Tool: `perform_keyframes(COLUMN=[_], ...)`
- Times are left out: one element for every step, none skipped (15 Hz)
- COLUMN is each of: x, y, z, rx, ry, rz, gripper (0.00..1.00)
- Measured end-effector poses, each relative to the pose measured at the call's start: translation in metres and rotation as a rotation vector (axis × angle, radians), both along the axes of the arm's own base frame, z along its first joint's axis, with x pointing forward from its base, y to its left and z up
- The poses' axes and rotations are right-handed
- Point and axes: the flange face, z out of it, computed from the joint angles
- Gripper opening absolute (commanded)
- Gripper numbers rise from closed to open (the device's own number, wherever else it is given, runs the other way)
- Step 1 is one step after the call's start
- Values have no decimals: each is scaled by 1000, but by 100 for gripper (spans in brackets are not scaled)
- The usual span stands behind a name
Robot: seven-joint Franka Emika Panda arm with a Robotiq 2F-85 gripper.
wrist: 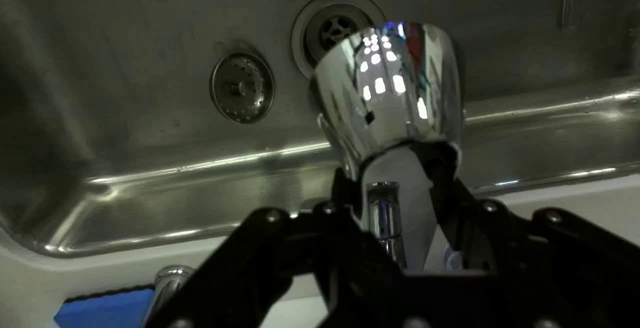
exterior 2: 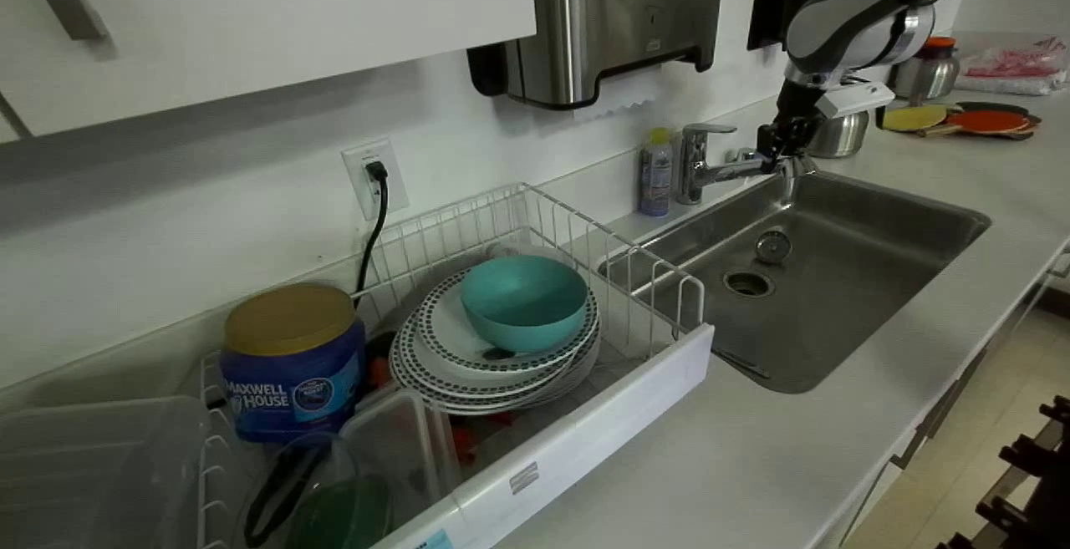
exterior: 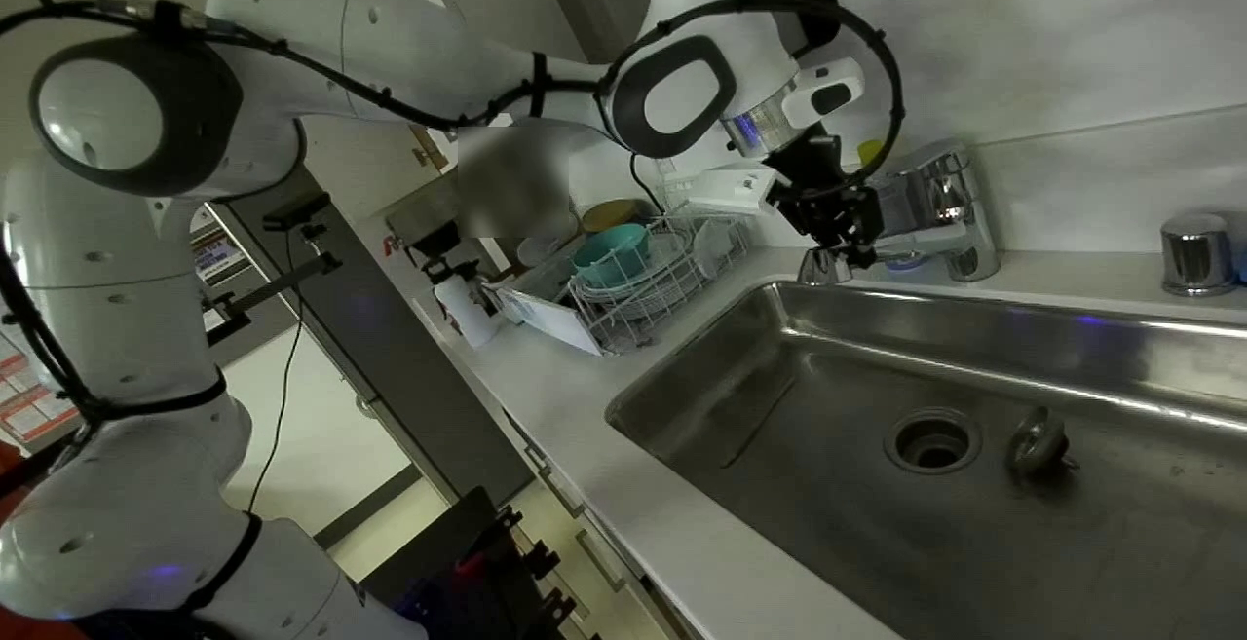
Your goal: Rotate the spout from left to right
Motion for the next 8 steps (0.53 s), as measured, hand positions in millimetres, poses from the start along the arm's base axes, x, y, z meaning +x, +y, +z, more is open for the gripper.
perform_keyframes(x=[0, 1, 2, 2, 3, 4, 4, 4], y=[-5, -10, -14, -19, -22, -25, -26, -26], z=[0, 0, 0, 0, 0, 0, 0, 0], rx=[4, 9, 13, 19, 23, 27, 30, 30], ry=[4, 7, 12, 16, 20, 22, 23, 24], rz=[17, 31, 45, 59, 69, 75, 76, 76], gripper=[18, 18, 43, 43, 43, 43, 43, 43])
